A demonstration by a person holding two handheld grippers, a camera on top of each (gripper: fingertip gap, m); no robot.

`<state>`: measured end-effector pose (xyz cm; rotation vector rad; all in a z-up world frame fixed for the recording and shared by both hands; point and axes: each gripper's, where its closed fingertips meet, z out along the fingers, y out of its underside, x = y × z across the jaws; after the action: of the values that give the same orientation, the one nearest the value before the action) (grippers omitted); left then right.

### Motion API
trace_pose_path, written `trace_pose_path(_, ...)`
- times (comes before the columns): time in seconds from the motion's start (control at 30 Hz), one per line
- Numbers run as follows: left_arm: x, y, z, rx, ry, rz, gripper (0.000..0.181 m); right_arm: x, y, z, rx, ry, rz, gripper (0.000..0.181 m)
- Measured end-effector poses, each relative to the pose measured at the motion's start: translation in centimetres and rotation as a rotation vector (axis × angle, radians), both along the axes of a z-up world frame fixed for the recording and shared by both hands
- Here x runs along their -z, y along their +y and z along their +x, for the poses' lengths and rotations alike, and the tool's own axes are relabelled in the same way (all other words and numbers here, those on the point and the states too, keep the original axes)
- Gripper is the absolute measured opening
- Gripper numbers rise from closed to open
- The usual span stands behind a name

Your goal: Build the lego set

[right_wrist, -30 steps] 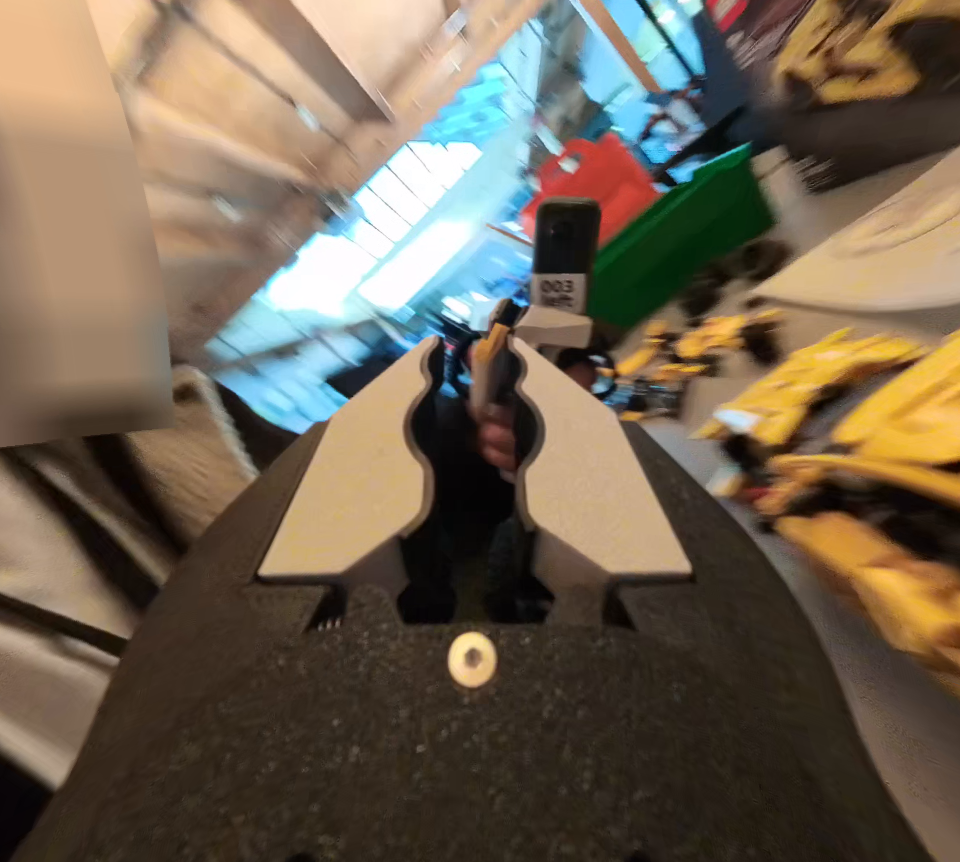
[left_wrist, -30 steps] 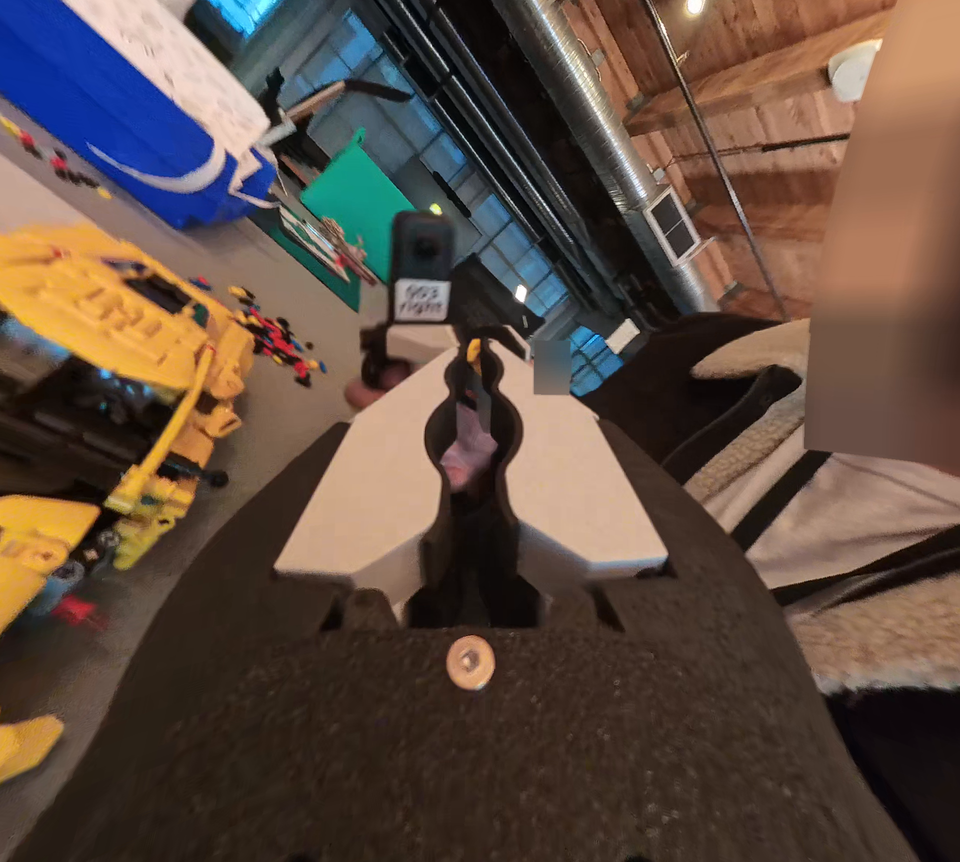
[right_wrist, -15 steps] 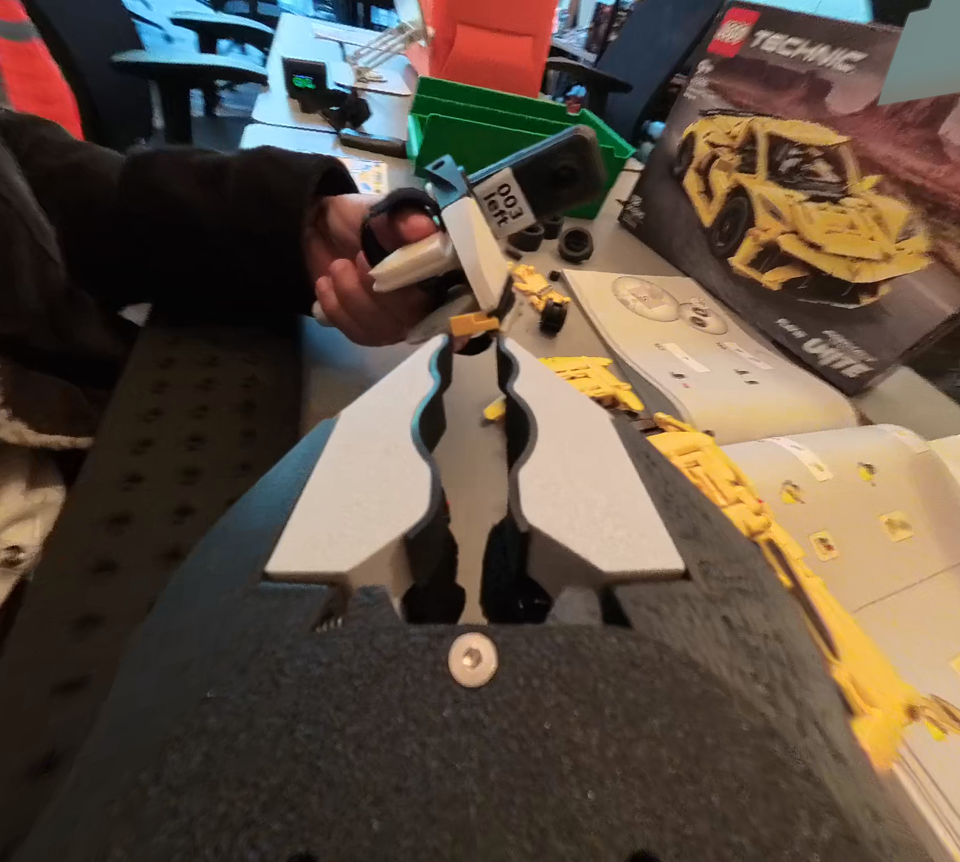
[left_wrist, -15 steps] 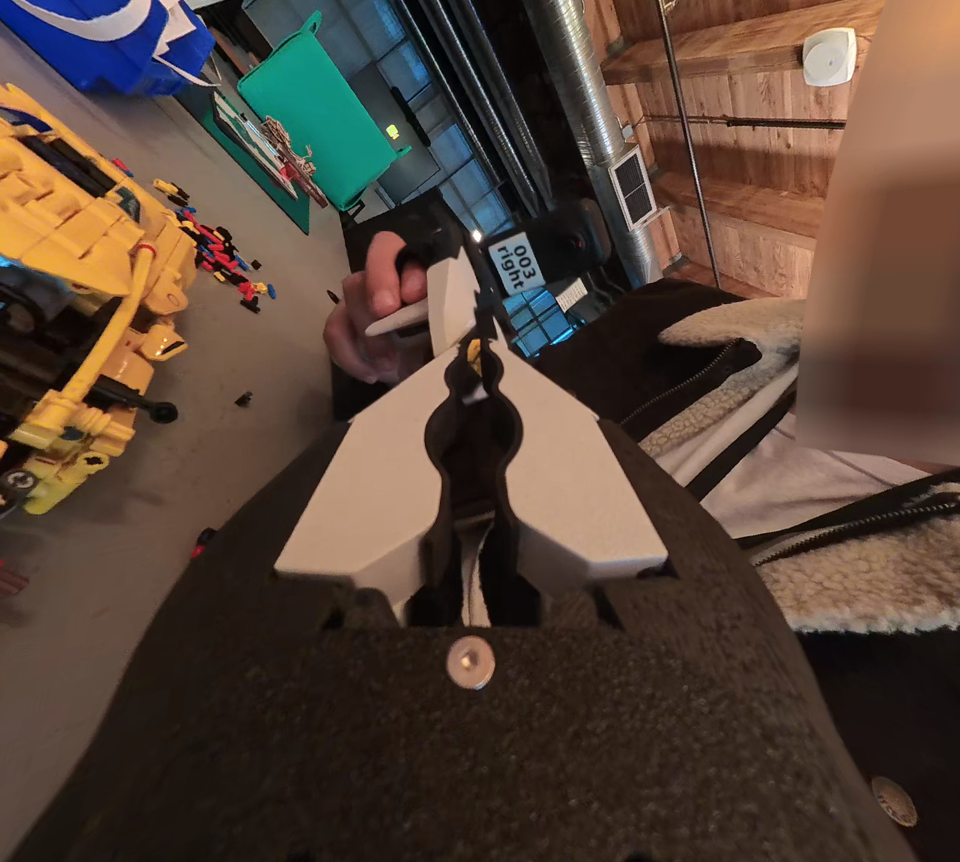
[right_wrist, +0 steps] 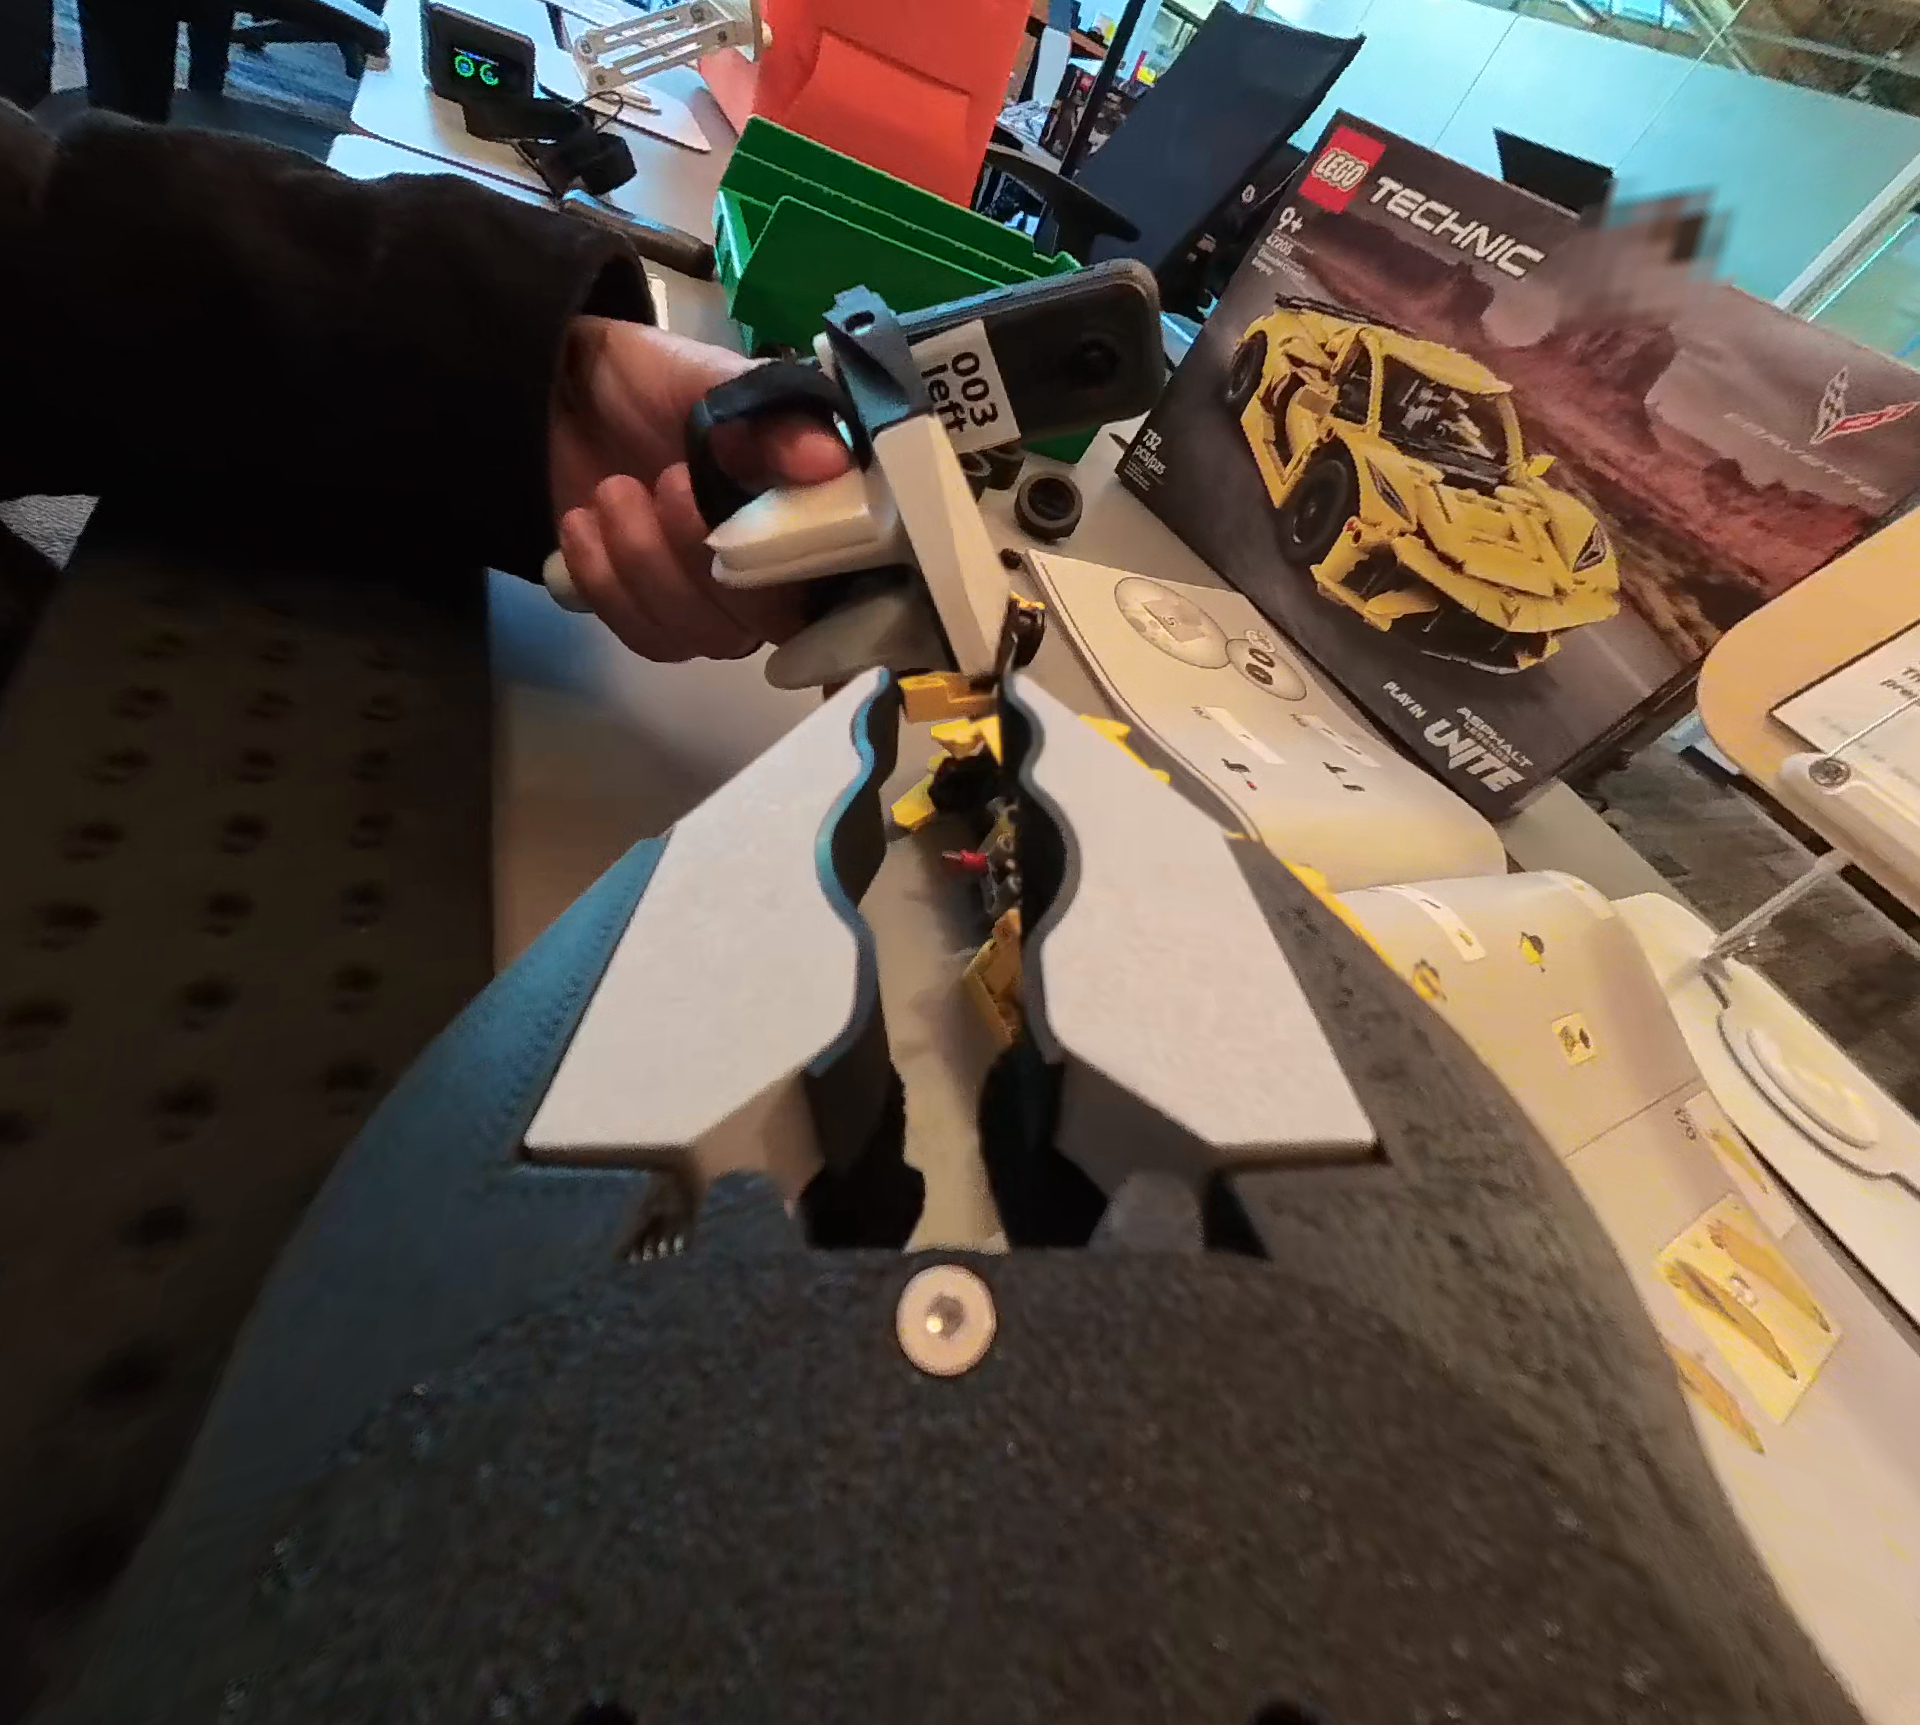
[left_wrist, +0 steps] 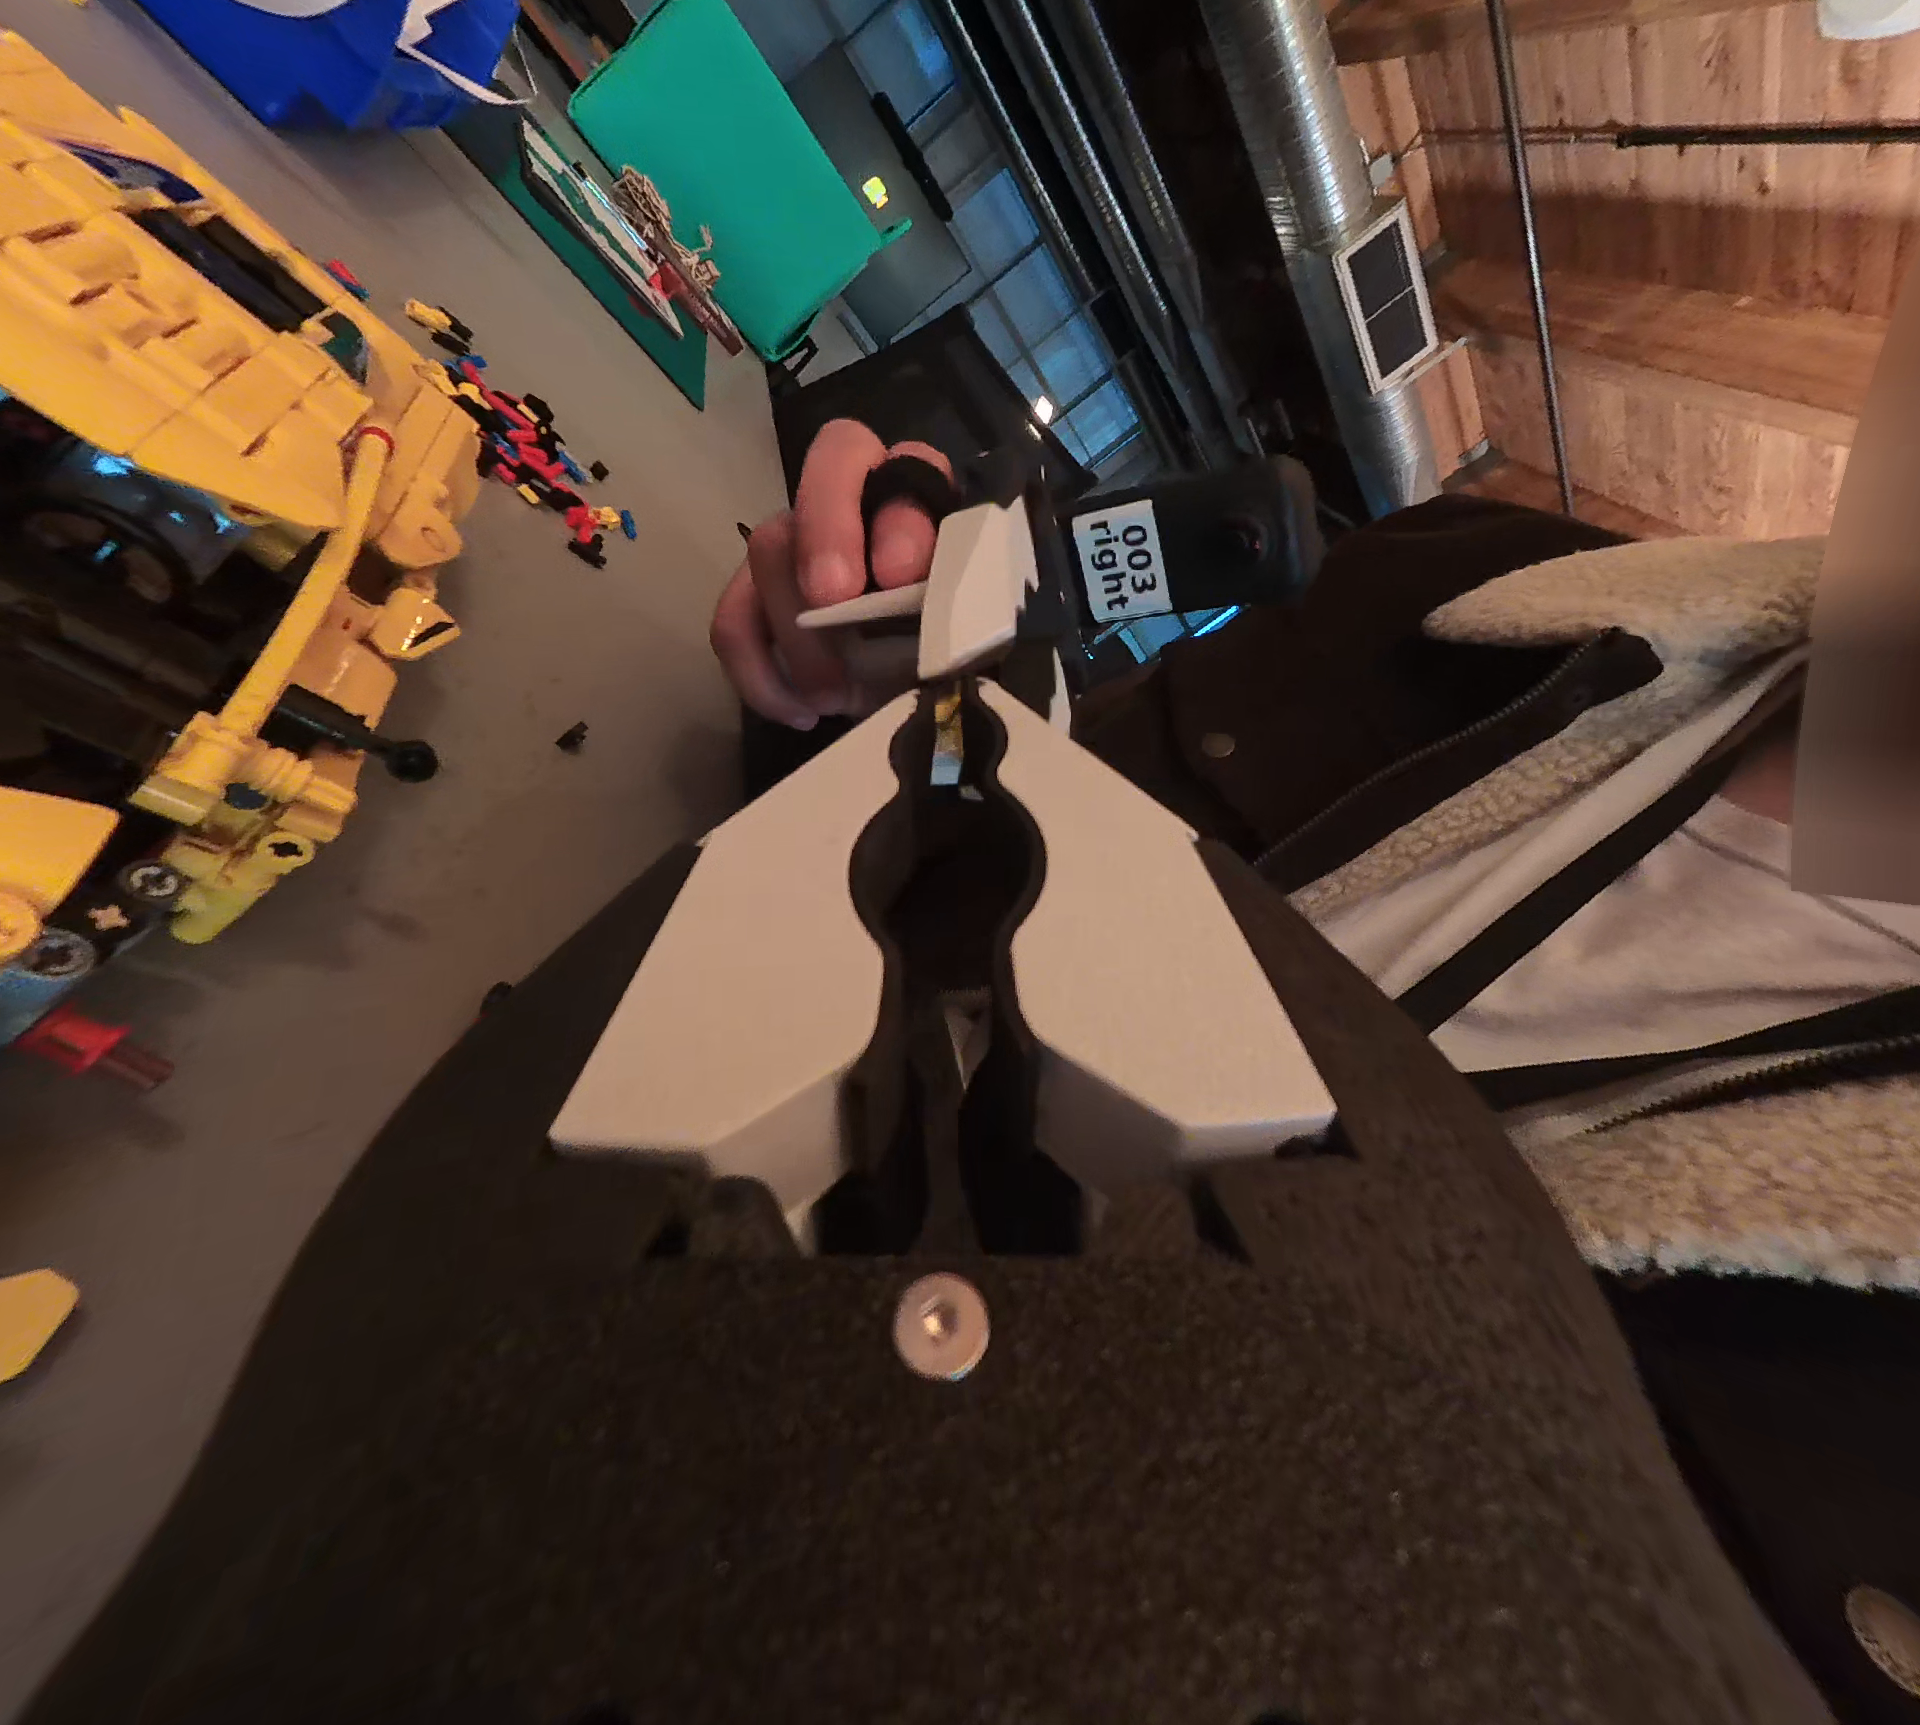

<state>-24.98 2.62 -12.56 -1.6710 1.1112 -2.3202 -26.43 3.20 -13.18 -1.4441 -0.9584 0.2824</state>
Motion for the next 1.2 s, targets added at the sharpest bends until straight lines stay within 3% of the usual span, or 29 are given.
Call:
trace_pose_path(0.2,-0.6,0.2,0.1,-0.019,-0.034,-0.012,0.005,-0.6,0.1,0.2,0.021,0.025,0.029,0.015)
trace_pose_path(0.27,-0.5,0.2,0.1,-0.031,-0.032,-0.015,0.029,-1.5,0.2,0.5,0.025,0.087,0.037,0.015)
trace_pose_path(0.3,-0.5,0.0,0.1,-0.022,-0.030,-0.025,0.029,-1.8,0.1,0.6,0.017,0.117,0.035,0.015)
trace_pose_path(0.4,-1.1,-0.5,0.0,0.012,-0.066,-0.065,0.029,-2.1,0.0,0.5,-0.002,0.149,0.024,0.015)
trace_pose_path(0.6,-1.7,-1.5,0.0,0.066,-0.095,-0.104,0.010,-1.7,0.1,0.3,0.004,0.113,0.057,0.015)
trace_pose_path(1.0,-1.6,-0.7,0.1,0.043,-0.092,-0.164,0.005,-1.6,0.1,0.3,-0.004,0.124,0.054,0.015)
trace_pose_path(1.2,-1.4,-0.7,0.2,0.021,-0.081,-0.119,0.005,-1.4,0.2,0.5,0.004,0.125,0.040,0.016)
